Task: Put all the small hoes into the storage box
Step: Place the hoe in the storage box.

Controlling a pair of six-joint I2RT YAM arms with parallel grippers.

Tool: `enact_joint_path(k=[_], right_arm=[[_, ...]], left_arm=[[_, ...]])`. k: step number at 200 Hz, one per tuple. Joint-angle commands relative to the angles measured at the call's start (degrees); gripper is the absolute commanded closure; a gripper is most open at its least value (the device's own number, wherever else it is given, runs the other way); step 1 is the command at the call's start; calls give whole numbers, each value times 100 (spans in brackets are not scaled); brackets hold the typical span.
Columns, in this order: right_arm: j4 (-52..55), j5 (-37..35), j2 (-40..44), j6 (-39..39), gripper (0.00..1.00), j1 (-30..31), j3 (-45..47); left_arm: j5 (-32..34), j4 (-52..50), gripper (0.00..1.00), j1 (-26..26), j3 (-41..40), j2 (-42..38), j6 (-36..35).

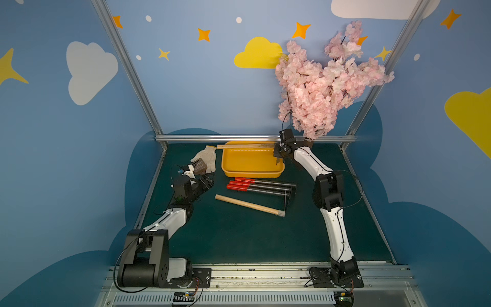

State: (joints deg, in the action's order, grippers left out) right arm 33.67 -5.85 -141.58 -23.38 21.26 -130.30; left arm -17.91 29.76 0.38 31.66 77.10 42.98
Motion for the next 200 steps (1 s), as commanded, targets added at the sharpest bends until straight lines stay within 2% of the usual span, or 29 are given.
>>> enact_joint_path(k=[1, 37, 101, 149, 200], right_arm=[[-298, 171, -114, -82, 100, -60, -436], [-155, 251, -463, -77, 100, -89, -842], [-260, 396, -599, 25, 100, -122, -861], [-473, 532, -154, 246, 75, -113, -410], [-956, 835, 727, 368, 71, -56, 500]], left_arm=[[62, -134, 27, 41, 213, 64, -190], [51, -103, 27, 50, 262, 169, -185], [37, -57, 27, 78, 235, 205, -201], [-18, 29, 27, 85, 201, 166, -123], [-33, 15, 27, 85, 70, -83, -114]])
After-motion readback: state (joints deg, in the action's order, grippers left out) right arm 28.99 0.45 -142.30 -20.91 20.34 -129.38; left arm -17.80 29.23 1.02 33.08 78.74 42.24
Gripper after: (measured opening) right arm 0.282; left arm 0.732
